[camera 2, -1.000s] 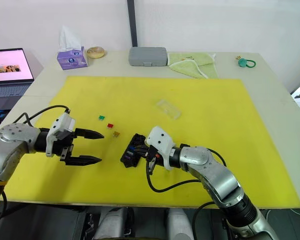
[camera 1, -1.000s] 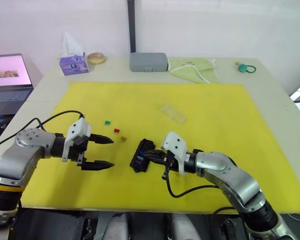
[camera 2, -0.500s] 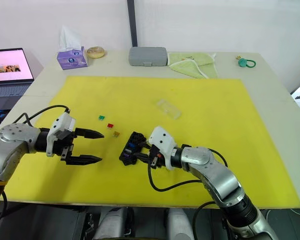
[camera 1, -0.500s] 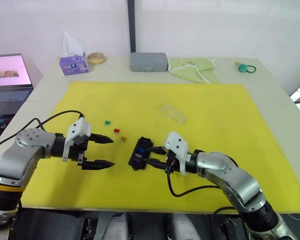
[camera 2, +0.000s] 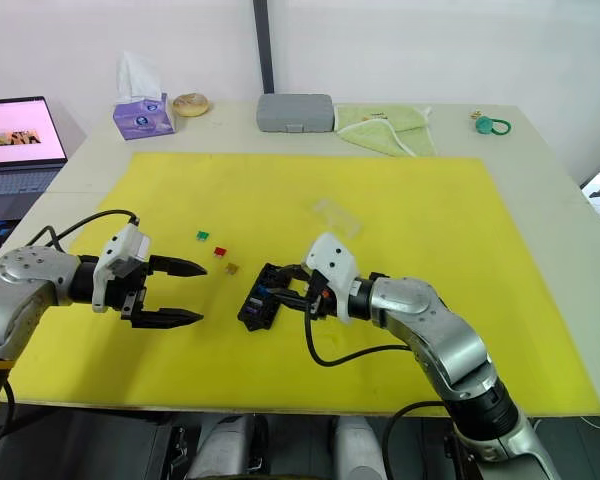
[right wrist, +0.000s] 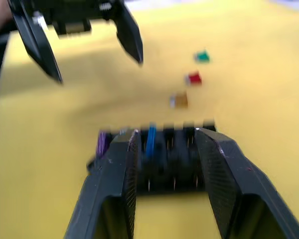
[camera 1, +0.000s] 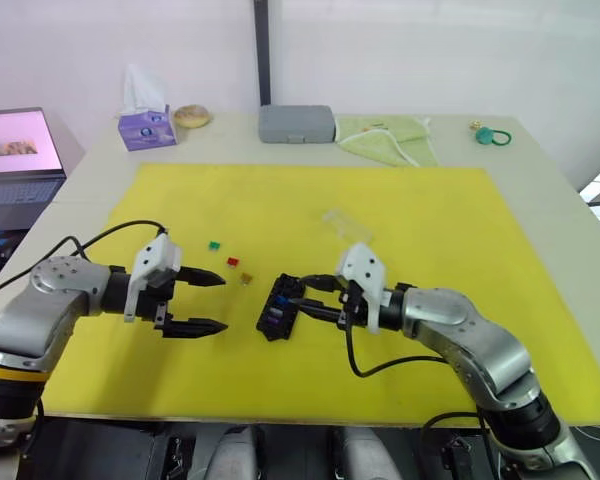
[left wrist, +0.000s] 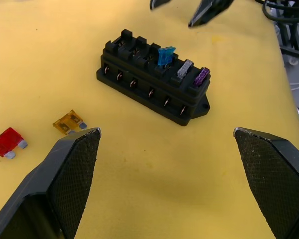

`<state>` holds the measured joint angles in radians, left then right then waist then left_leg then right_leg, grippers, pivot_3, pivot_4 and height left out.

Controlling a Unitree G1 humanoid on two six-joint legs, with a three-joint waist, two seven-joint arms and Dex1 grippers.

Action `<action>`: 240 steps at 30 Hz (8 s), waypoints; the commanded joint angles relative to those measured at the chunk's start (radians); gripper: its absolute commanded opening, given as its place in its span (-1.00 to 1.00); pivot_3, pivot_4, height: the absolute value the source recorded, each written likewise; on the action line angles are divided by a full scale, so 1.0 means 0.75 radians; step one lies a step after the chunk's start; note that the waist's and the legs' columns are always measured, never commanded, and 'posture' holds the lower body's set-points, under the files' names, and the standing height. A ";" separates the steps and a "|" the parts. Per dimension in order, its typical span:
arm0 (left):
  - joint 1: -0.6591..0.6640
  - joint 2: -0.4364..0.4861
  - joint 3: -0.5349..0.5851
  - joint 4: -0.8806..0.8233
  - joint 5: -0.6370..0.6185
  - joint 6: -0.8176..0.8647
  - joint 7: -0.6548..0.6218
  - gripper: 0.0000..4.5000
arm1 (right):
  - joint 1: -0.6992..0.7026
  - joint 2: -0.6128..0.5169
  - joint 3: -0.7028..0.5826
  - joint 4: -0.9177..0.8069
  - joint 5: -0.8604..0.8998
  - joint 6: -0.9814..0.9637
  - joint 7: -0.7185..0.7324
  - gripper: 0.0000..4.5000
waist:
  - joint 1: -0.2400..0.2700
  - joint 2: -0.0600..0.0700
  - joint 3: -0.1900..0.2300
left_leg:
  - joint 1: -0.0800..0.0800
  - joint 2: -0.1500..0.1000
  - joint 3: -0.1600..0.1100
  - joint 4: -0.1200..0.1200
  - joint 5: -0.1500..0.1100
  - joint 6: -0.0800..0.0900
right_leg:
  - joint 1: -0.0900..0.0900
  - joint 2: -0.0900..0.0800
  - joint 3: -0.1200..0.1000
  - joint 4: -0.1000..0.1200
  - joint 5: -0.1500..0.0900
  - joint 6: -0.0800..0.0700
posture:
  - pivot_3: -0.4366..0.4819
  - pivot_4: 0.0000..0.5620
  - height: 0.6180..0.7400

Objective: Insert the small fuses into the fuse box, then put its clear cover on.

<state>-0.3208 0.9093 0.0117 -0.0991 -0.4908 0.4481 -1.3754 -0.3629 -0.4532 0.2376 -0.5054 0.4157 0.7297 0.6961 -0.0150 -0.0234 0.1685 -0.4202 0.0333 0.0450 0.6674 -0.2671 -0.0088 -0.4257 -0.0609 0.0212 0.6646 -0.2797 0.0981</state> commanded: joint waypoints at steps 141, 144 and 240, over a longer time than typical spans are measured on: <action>-0.791 -0.493 0.109 1.726 0.399 -0.092 0.049 -0.97 | -0.066 -0.389 -0.555 -0.145 0.541 0.321 -0.216 1.00 | 0.026 0.001 -0.003 | 0.006 -0.002 0.004 0.001 0.000 0.000 | 0.008 -0.002 0.000 0.000 0.000 0.000 | -0.05 -0.47 0.94; -0.797 -0.467 0.147 1.714 0.375 -0.077 0.040 -0.97 | -0.062 -0.395 -0.547 -0.127 0.526 0.307 -0.205 1.00 | 0.025 0.001 -0.003 | 0.006 -0.002 0.004 0.001 0.000 0.000 | 0.008 -0.001 0.000 0.000 0.000 0.000 | -0.05 -0.47 0.94; -0.251 0.234 -0.103 0.673 0.001 0.261 -0.297 0.99 | -0.225 -0.562 -0.302 -0.135 0.820 0.476 0.076 1.00 | -0.002 -0.001 -0.001 | -0.003 -0.002 0.007 -0.002 -0.001 0.002 | -0.001 -0.007 0.000 -0.009 -0.001 -0.006 | -0.05 -0.47 0.94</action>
<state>-0.4871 1.0650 -0.0230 0.3884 -0.5086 0.6679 -1.5404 -0.5200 -0.8690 0.0281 -0.5893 1.0336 1.1038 0.7436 -0.0166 -0.0242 0.1675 -0.4242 0.0321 0.0499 0.6669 -0.2682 -0.0074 -0.4269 -0.0646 0.0210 0.6571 -0.2792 0.0955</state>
